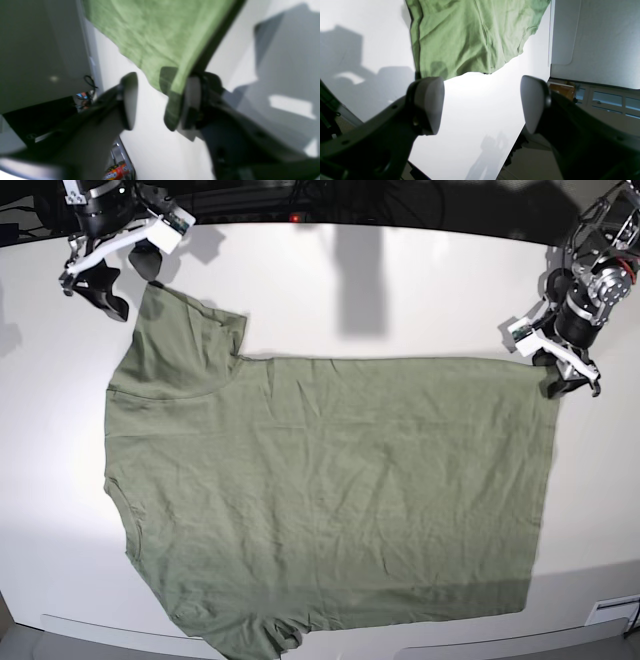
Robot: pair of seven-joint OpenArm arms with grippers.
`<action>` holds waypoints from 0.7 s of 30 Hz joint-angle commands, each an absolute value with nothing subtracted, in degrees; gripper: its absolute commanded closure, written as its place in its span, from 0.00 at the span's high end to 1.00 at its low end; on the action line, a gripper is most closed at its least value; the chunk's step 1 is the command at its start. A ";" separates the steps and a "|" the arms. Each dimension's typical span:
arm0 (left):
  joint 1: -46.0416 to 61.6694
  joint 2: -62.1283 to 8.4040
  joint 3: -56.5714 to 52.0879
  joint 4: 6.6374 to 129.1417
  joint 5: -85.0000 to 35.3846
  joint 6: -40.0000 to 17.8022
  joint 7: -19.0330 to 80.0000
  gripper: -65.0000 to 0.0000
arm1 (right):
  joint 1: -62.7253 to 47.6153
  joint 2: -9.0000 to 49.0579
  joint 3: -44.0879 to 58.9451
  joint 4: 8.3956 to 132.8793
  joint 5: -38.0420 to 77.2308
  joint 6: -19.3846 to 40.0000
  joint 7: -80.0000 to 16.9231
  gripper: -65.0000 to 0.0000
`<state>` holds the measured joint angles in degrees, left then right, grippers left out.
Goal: Fold the T-shirt properly
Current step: 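Close both grippers firmly on the shoulder edges and lift slightly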
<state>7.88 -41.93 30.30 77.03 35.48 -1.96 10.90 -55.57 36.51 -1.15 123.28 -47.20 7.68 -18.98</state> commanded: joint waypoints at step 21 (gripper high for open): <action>8.54 -42.57 30.48 76.53 35.55 -4.49 11.90 0.00 | -47.20 36.97 -0.82 116.92 -32.99 9.30 -19.38 0.72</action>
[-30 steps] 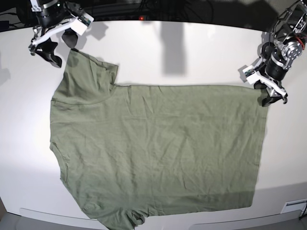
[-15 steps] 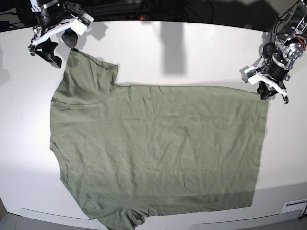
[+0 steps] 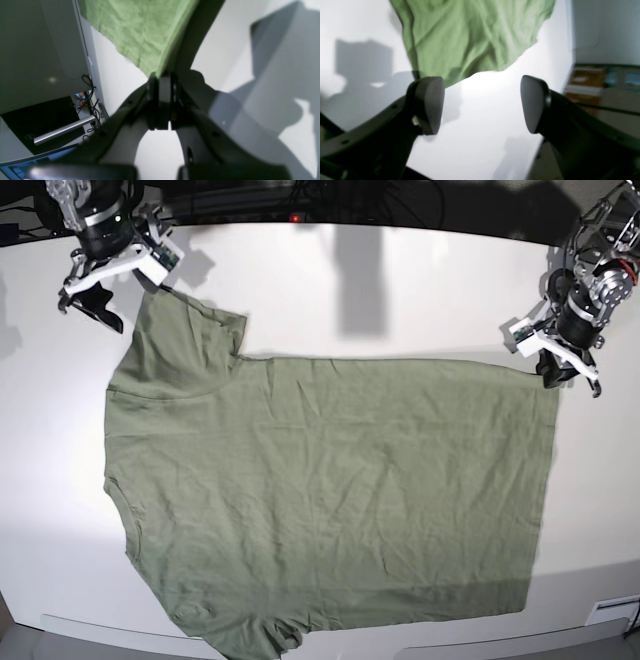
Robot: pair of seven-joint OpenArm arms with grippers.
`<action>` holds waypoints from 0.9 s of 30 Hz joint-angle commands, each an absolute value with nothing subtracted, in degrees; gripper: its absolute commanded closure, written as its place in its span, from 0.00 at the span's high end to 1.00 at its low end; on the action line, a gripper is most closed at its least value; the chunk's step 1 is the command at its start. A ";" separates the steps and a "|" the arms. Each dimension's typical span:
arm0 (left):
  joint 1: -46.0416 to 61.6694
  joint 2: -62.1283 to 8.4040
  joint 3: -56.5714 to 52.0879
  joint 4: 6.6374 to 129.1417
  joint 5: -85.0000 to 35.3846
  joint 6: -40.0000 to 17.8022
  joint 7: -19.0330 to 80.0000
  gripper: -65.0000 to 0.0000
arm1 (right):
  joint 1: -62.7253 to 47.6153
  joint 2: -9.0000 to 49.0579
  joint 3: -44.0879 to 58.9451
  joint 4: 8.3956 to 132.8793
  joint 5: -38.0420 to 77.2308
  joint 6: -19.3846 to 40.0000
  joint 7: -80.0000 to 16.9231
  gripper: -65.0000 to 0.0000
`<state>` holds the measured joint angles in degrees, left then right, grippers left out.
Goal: Fold the T-shirt properly
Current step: 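Close both grippers firmly on the shoulder edges and lift slightly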
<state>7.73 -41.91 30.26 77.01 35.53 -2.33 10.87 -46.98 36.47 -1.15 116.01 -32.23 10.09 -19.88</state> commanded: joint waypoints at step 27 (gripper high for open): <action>8.54 -42.54 30.48 76.60 35.97 -4.49 11.90 0.00 | -38.76 37.01 -0.82 104.99 -26.72 25.47 -16.16 0.72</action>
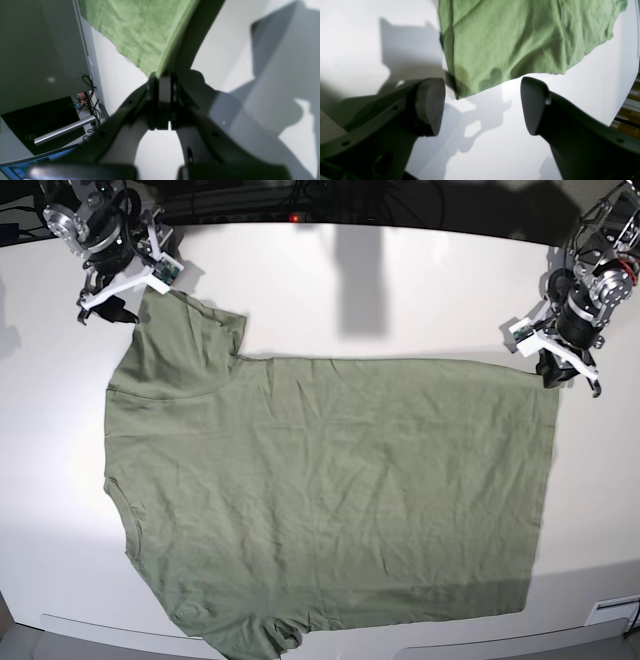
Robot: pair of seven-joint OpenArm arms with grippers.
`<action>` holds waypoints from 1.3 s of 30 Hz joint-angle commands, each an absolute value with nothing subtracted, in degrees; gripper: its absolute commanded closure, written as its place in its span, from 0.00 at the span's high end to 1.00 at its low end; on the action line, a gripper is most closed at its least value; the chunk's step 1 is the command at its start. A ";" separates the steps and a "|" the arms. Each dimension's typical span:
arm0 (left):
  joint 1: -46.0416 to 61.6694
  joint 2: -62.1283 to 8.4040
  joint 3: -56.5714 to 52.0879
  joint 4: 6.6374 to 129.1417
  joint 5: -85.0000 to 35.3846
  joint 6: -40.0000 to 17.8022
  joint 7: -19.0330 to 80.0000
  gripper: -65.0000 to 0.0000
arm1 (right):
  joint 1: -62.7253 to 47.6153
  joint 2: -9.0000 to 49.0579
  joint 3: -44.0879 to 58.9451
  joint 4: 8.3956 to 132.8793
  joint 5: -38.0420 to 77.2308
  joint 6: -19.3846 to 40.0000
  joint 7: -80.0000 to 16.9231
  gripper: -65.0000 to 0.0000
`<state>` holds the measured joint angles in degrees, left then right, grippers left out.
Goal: Fold the T-shirt properly
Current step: 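Close both grippers firmly on the shoulder edges and lift slightly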
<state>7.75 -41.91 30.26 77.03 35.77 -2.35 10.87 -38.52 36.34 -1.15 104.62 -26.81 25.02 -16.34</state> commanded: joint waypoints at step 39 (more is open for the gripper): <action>8.54 -42.54 30.48 76.60 35.94 -4.47 11.92 0.00 | -33.12 47.11 -15.07 96.73 -37.76 19.68 -14.55 0.44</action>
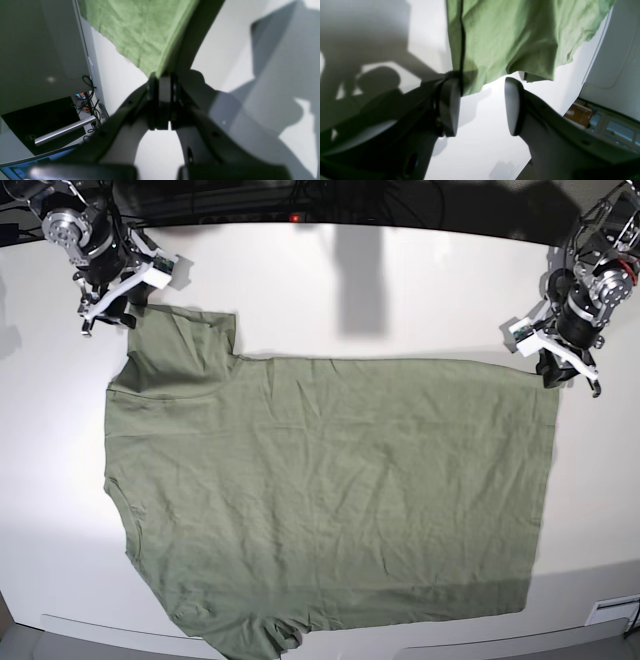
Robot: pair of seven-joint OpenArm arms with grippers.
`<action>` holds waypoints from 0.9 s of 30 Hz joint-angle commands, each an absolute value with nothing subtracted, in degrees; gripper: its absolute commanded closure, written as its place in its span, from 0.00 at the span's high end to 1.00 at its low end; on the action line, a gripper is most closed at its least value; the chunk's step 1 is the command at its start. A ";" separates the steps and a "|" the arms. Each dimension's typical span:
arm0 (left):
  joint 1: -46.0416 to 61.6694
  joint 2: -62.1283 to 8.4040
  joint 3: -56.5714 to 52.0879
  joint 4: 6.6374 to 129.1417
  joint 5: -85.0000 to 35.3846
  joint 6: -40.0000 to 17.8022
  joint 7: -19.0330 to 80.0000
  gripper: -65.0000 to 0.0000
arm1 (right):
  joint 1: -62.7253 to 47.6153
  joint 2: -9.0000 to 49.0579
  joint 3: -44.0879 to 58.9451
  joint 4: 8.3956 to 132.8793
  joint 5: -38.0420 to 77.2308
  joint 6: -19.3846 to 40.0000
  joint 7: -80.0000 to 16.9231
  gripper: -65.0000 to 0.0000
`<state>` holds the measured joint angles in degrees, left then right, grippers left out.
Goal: Fold the T-shirt properly
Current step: 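Close both grippers firmly on the shoulder edges and lift slightly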
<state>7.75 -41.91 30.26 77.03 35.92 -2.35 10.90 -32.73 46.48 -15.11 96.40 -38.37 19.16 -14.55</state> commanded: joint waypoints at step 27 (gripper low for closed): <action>8.54 -42.57 30.48 76.60 35.94 -4.47 11.90 0.00 | -29.54 40.82 -15.07 96.16 -37.26 17.56 -19.00 0.00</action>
<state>7.75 -41.91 30.26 77.03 35.92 -2.35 10.87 -29.41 40.12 -15.18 95.70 -37.39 17.34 -18.55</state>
